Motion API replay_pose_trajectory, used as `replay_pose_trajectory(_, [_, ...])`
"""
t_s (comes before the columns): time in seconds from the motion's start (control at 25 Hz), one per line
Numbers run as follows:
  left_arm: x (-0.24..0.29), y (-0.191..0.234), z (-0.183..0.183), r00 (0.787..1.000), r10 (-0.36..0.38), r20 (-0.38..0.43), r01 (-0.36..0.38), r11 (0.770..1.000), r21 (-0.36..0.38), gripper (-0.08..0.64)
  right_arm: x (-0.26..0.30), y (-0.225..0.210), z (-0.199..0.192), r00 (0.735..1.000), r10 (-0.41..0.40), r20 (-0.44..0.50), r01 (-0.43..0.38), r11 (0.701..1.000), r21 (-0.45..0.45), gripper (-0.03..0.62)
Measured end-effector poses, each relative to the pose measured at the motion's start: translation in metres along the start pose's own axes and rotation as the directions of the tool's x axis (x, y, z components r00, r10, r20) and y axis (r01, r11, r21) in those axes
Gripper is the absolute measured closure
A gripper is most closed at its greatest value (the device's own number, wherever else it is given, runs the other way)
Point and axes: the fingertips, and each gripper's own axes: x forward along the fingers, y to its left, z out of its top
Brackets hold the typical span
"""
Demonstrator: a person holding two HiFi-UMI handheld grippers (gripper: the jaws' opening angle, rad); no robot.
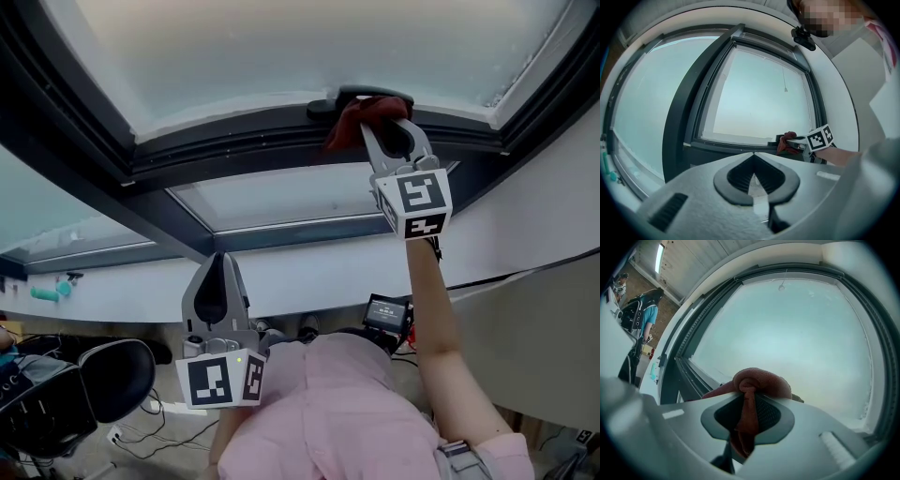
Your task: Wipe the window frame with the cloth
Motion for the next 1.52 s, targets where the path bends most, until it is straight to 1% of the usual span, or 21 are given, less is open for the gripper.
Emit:
replay_pose_trajectory(0.28, [0.003,-0.004,0.000,1.000,0.003,-0.001,-0.003,1.000,0.004,0.563,-0.001,-0.002,-0.001,1.000,0.009,0.007,-0.009,1.000,0.005,0.523])
replay_pose_trajectory(0.48, [0.005,-0.007,-0.001,1.000,0.006,-0.003,-0.006,1.000,0.005,0.563,-0.005,-0.012,-0.006,1.000,-0.004,0.004,0.004,1.000,0.018,0.523])
replay_pose_trajectory(1.2, [0.015,-0.015,-0.002,1.000,0.004,-0.004,-0.004,1.000,0.014,0.563,-0.026,-0.076,-0.031,0.992,-0.123,-0.027,0.124,0.991,0.056,0.523])
replay_pose_trajectory(1.44, [0.015,-0.031,-0.006,0.999,0.025,0.020,-0.026,0.999,0.035,0.563,-0.041,-0.110,-0.046,0.986,-0.168,-0.009,0.168,0.982,0.084,0.523])
replay_pose_trajectory(1.52, [0.016,-0.028,-0.005,1.000,0.021,0.020,-0.021,0.999,0.031,0.563,-0.044,-0.116,-0.047,0.982,-0.187,-0.017,0.188,0.978,0.087,0.523])
